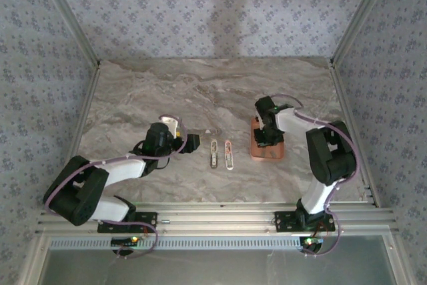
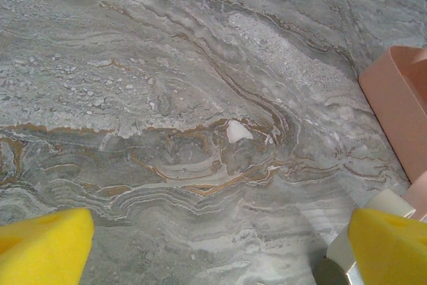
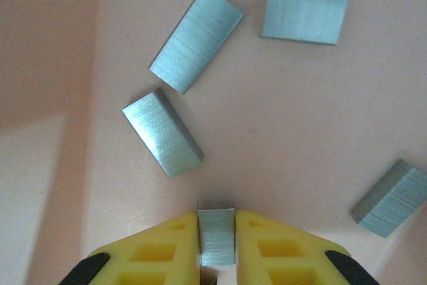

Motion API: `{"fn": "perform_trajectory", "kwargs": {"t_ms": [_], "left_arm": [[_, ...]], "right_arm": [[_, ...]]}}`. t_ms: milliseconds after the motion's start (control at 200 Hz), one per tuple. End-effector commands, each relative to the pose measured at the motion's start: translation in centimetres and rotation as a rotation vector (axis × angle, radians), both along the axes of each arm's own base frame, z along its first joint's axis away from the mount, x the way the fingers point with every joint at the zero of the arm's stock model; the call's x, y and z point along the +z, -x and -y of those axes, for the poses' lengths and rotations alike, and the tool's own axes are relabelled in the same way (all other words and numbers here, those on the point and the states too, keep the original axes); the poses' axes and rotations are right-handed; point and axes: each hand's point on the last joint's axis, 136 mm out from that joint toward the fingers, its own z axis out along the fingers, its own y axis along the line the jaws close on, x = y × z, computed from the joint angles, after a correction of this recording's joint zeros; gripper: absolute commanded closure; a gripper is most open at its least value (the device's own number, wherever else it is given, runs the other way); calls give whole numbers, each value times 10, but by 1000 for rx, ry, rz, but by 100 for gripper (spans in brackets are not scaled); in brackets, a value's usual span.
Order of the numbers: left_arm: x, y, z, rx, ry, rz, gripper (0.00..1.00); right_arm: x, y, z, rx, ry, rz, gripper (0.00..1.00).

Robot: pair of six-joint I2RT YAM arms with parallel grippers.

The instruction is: Load the staples into the stapler

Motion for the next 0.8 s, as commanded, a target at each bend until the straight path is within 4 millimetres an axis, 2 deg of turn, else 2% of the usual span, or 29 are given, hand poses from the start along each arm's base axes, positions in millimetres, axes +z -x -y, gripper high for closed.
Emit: {"fn": "perform_trajectory", "kwargs": {"t_ms": [0, 130, 575, 795], "left_arm": [[19, -2, 8, -24, 40, 45, 2], [24, 1, 4, -19, 37, 63, 2], [26, 5, 1, -8, 44, 59, 2], [32, 13, -3, -5, 62, 81, 2]], "right_arm": [[28, -16, 2, -57, -21, 158, 82], [48, -15, 4, -76, -50, 240, 83], [71, -4, -8, -69, -99, 333, 83], [85, 20, -25, -32, -142, 372, 82]]}}
